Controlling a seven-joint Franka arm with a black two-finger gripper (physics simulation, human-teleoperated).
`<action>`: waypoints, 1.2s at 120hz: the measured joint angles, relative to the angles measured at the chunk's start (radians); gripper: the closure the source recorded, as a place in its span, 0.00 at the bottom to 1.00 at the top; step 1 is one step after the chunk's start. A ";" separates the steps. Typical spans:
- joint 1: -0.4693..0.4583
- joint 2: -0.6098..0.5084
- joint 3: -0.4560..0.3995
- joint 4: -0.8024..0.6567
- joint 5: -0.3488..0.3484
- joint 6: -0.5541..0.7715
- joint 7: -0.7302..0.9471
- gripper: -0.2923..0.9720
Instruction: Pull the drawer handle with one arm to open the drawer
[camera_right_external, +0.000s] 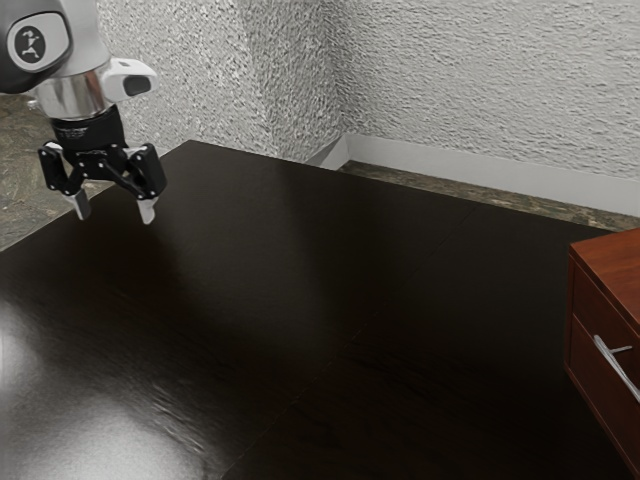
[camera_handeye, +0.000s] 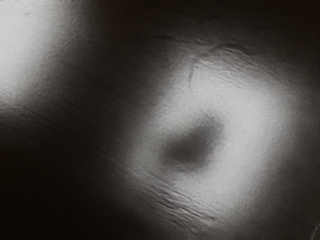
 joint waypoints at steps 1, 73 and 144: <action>0.000 0.000 0.000 0.000 0.000 0.000 0.000 0.23; 0.159 0.060 -0.321 0.274 -0.144 -0.050 -0.236 0.23; 0.149 0.043 -0.481 0.034 -0.303 0.164 -0.608 0.24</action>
